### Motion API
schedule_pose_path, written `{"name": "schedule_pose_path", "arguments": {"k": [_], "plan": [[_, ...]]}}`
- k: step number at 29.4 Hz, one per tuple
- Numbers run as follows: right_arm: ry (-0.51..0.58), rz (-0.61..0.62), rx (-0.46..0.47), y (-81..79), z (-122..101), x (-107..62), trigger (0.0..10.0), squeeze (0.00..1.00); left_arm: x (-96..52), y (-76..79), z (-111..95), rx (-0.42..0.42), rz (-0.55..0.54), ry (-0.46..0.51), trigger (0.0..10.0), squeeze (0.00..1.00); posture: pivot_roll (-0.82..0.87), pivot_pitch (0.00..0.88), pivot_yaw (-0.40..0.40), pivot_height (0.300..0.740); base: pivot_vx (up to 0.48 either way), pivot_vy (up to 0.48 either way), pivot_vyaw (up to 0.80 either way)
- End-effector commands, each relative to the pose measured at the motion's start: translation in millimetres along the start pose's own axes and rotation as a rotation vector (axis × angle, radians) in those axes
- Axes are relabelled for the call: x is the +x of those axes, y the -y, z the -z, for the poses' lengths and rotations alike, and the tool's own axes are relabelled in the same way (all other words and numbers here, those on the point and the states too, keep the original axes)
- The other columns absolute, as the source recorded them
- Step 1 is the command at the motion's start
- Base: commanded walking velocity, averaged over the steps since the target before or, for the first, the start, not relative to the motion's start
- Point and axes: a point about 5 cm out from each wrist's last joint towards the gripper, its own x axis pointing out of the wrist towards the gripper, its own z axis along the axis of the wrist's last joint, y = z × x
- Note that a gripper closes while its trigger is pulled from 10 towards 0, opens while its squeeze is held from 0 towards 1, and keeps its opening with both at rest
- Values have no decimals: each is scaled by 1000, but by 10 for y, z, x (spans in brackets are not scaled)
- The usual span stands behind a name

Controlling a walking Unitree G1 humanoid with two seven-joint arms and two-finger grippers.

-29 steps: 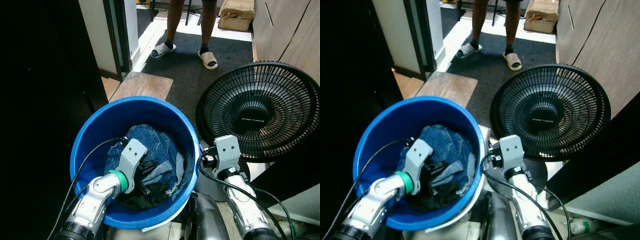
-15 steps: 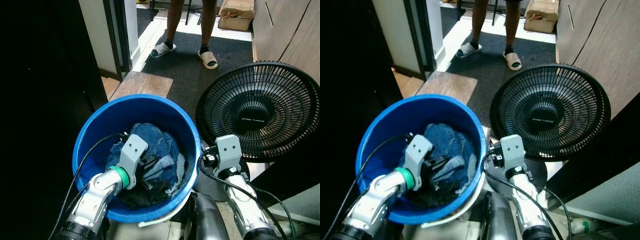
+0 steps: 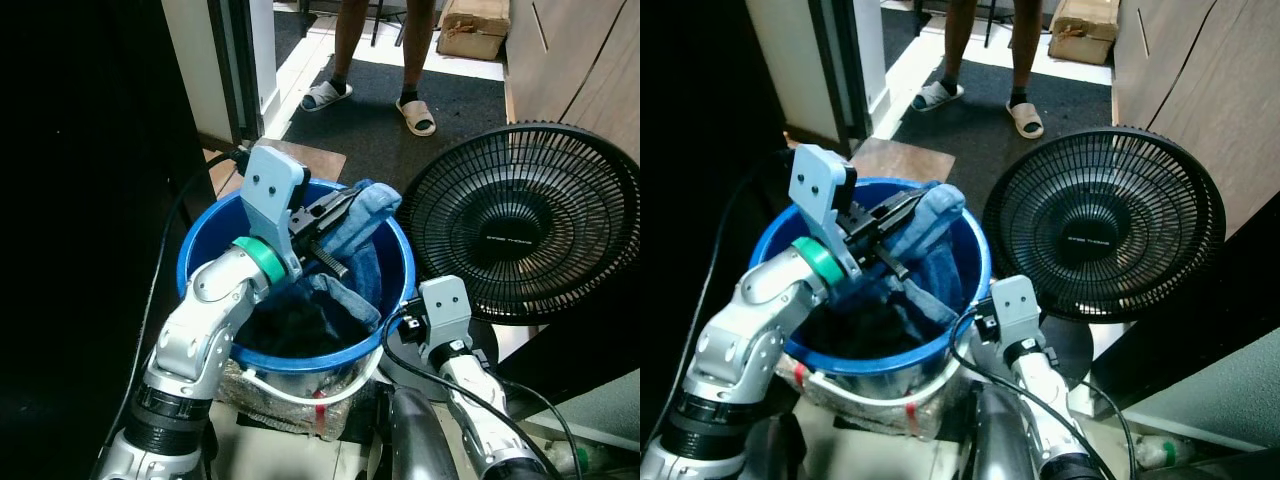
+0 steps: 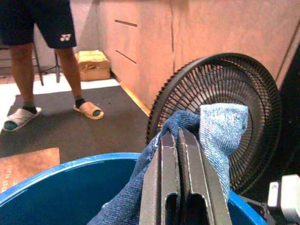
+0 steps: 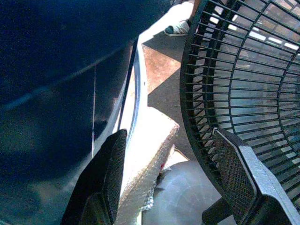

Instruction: Clothes washing

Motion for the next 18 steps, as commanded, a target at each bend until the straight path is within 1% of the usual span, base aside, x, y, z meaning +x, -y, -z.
{"name": "schedule_pose_path", "arguments": {"k": [1, 3, 4, 5, 7, 10, 11, 14, 16, 17, 18], "plan": [[-27, -14, 1, -48, 56, -22, 10000, 0, 35, 44, -157, 12, 24, 64, 10000, 0, 43, 151, 23, 492, 0, 0, 0], [-14, -6, 10, -52, 28, -9, 10000, 0, 81, -32, -272, 52, -53, 92, 10000, 0, 46, 142, 27, 492, 0, 0, 0], [-14, -6, 10, -52, 28, -9, 10000, 0, 81, -32, -272, 52, -53, 92, 10000, 0, 46, 142, 27, 492, 0, 0, 0], [-1, 17, 21, -39, -6, 3, 10000, 0, 76, -76, -279, 61, -94, 76, 10000, 0, 48, 139, 28, 492, 0, 0, 0], [37, 55, 65, -16, -91, 21, 10000, 0, 27, -146, -231, 76, -153, 35, 10000, 0, 48, 133, 31, 492, 0, 0, 0], [52, 70, 84, 3, -125, 26, 10000, 0, -13, -184, -189, 80, -182, 10, 10000, 0, 46, 128, 33, 492, 0, 0, 0], [75, 83, 109, 38, -161, 28, 10000, 0, -58, -237, -138, 81, -221, -17, 10000, 0, 46, 126, 34, 497, 0, 0, 0], [75, 83, 109, 38, -161, 28, 10000, 0, -58, -237, -138, 81, -221, -17, 10000, 0, 46, 126, 34, 497, 0, 0, 0], [61, 140, 130, 137, -160, 47, 10000, 0, -138, -346, -70, 85, -292, -53, 10000, 0, 52, 115, 33, 507, 0, 0, 0], [61, 140, 130, 137, -160, 47, 10000, 0, -138, -346, -70, 85, -292, -53, 10000, 0, 52, 115, 33, 507, 0, 0, 0], [54, 155, 131, 166, -153, 53, 10000, 0, -164, -384, -54, 87, -314, -63, 10000, 0, 55, 111, 32, 512, 0, 0, 0]]}}
